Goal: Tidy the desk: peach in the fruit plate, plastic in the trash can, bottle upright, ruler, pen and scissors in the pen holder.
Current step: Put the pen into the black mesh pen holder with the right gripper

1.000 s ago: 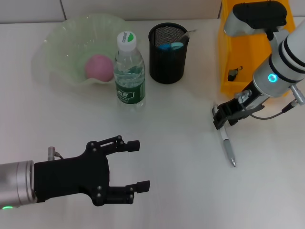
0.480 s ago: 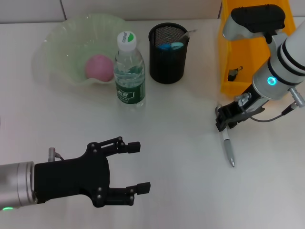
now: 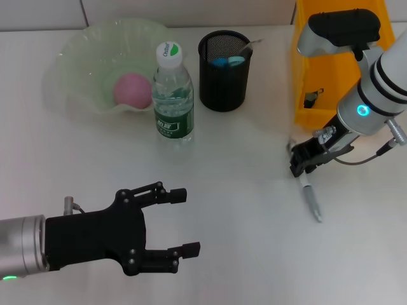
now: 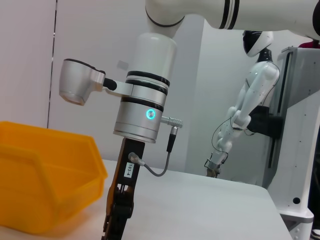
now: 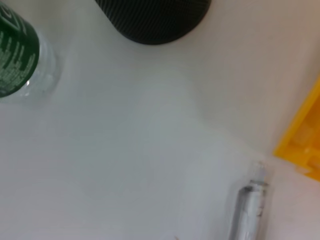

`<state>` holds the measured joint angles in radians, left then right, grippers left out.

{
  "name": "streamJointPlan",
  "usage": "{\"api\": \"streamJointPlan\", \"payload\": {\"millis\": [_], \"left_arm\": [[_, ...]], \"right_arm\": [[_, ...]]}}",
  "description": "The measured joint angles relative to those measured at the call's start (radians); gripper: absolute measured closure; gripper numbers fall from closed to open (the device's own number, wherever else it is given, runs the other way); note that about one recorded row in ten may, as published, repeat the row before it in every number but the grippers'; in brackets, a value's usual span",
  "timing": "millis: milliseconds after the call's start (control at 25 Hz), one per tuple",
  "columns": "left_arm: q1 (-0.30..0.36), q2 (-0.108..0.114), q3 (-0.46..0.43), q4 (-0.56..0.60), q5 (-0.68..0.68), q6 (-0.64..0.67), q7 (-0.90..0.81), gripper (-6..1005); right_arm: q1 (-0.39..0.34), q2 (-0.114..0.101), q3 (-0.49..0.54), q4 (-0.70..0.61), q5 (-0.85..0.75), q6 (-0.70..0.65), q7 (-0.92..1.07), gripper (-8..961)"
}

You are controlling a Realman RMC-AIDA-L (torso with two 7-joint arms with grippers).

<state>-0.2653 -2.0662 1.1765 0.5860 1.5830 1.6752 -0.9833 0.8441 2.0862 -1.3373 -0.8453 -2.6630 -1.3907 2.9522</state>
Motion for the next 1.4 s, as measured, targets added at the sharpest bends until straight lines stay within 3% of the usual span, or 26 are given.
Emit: {"api": "streamJointPlan", "payload": {"millis": [440, 560, 720, 840, 880, 920, 1000, 1080, 1120, 1200, 1400], "left_arm": [[-0.003, 0.000, -0.004, 0.000, -0.002, 0.000, 0.000, 139], [-0.004, 0.000, -0.005, 0.003, -0.005, 0.000, 0.000, 139], [-0.004, 0.000, -0.006, 0.007, -0.008, 0.006, 0.000, 139], [-0.004, 0.000, -0.006, 0.007, -0.009, 0.008, 0.000, 139], [-0.004, -0.001, -0.006, 0.006, -0.009, 0.009, 0.000, 139], [-0.004, -0.001, -0.006, 0.006, -0.009, 0.009, 0.000, 140], [-0.006, -0.001, -0.006, 0.005, -0.009, 0.008, 0.000, 140], [-0.007, -0.002, -0.006, 0.004, -0.009, 0.008, 0.000, 140], [-0.007, -0.002, -0.006, 0.004, -0.009, 0.008, 0.000, 140], [-0.008, -0.002, -0.006, 0.004, -0.009, 0.008, 0.000, 140], [-0.010, -0.003, -0.007, 0.001, -0.010, 0.002, 0.000, 140]], "right_arm": [[0.009, 0.000, -0.005, 0.011, 0.004, -0.001, -0.020, 789], [-0.009, 0.000, -0.003, -0.052, 0.008, -0.021, -0.022, 800], [-0.087, -0.003, 0.024, -0.293, 0.044, -0.090, -0.036, 802], [-0.164, -0.005, 0.104, -0.518, 0.125, -0.098, -0.095, 803], [-0.230, -0.004, 0.157, -0.642, 0.227, -0.032, -0.167, 803], [-0.230, -0.004, 0.157, -0.642, 0.227, -0.032, -0.167, 804], [-0.294, -0.003, 0.175, -0.700, 0.358, 0.090, -0.263, 803], [-0.365, -0.003, 0.170, -0.654, 0.628, 0.303, -0.492, 801], [-0.365, -0.003, 0.170, -0.654, 0.628, 0.303, -0.492, 800], [-0.379, -0.003, 0.166, -0.536, 0.857, 0.404, -0.703, 798], [-0.286, -0.004, 0.176, -0.053, 1.420, 0.446, -1.264, 792]]}}
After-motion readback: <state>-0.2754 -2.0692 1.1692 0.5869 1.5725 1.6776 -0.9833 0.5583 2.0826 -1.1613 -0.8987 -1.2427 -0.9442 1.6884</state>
